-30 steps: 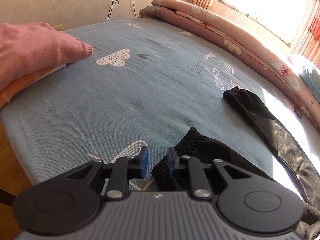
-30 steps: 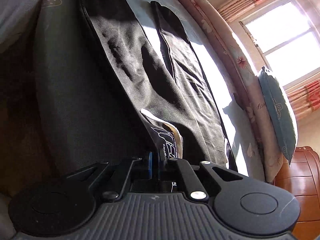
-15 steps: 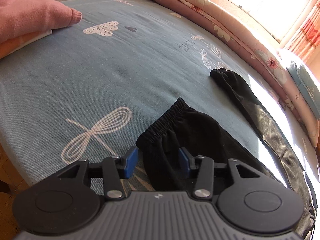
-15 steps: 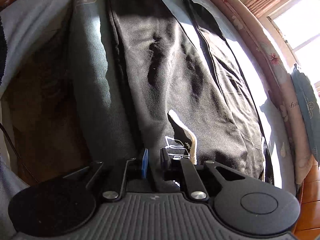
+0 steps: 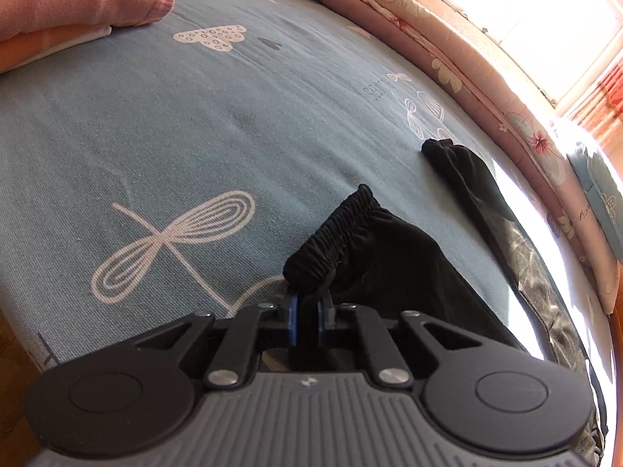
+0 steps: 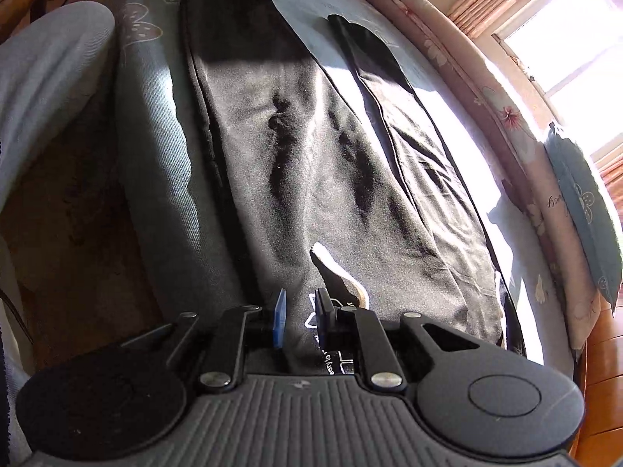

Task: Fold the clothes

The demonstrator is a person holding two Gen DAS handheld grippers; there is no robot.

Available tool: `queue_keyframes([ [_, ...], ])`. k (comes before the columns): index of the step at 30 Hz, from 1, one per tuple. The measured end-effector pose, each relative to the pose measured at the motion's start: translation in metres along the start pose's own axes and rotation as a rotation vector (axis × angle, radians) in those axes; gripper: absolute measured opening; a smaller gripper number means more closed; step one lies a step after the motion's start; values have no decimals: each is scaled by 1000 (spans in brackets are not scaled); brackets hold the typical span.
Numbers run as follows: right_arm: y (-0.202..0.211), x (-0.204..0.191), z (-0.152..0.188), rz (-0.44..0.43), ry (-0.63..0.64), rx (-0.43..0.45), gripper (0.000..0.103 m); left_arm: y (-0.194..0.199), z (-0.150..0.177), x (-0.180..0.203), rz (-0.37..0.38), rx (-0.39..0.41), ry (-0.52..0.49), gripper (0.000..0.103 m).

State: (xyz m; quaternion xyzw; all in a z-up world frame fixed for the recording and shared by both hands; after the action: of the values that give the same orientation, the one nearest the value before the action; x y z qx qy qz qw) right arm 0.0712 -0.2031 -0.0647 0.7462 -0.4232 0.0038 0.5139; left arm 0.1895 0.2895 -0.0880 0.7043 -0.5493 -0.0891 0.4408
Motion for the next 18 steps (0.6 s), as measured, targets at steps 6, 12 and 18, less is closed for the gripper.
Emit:
queue_keyframes([
  [6,-1,3,0,-6,-18,9,18,32,1,-8,-20,38,-28,7],
  [12,-2,1,-3,-18,-37,31,18,12,15,-24,-100,-75,-15,19],
  [18,11,36,9,22,-223,65,28,37,2,-30,-135,-12,-44,46],
])
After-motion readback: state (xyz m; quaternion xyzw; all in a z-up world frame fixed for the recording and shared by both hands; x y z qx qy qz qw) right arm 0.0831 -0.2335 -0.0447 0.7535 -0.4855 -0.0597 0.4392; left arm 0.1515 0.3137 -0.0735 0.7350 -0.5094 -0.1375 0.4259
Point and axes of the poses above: each gripper's, at about its wrist camera, not at the fingertips, and y roughly against the way its jaws point, x to its right, z to its underside, the point moved 6 cm from there along -y, roughly the way its jaws point, and after that the axes turned 7 degrees about -y, right-handed, at the moved point
